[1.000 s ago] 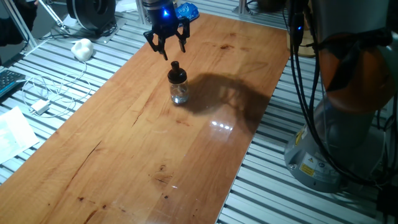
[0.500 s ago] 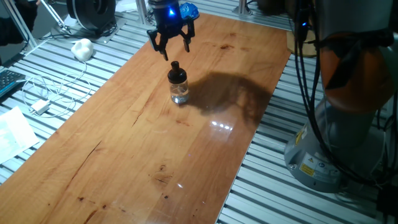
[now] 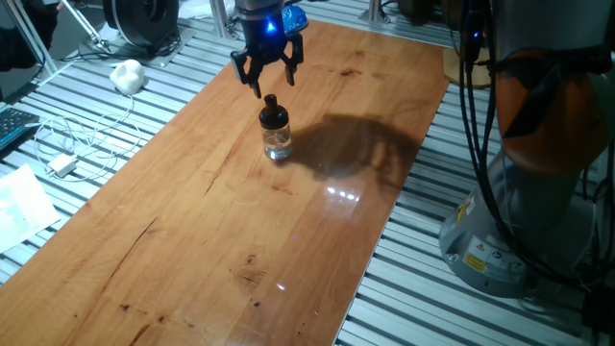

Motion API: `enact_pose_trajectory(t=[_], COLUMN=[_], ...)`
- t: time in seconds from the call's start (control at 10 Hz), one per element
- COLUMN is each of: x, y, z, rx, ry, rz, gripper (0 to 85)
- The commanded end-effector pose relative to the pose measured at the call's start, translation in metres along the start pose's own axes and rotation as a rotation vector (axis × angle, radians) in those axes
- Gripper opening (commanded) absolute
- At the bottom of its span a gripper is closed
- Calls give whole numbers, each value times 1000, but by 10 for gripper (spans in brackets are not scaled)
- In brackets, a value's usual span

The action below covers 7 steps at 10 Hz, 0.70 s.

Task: Unscrew the lid from the jar

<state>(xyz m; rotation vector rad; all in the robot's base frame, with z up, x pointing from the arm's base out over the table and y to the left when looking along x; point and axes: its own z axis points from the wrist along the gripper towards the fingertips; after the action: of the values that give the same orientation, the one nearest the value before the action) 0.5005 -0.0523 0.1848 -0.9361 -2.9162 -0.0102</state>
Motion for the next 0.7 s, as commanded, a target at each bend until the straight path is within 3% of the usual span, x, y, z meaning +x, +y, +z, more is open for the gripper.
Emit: enact_pose_trajectory(t=[0.0,0.6], x=[-1,-2], y=[0,3], z=[1,24], rx=[-1,-9], ry=[-1,-39], rz=[1,41], gripper=[680,680])
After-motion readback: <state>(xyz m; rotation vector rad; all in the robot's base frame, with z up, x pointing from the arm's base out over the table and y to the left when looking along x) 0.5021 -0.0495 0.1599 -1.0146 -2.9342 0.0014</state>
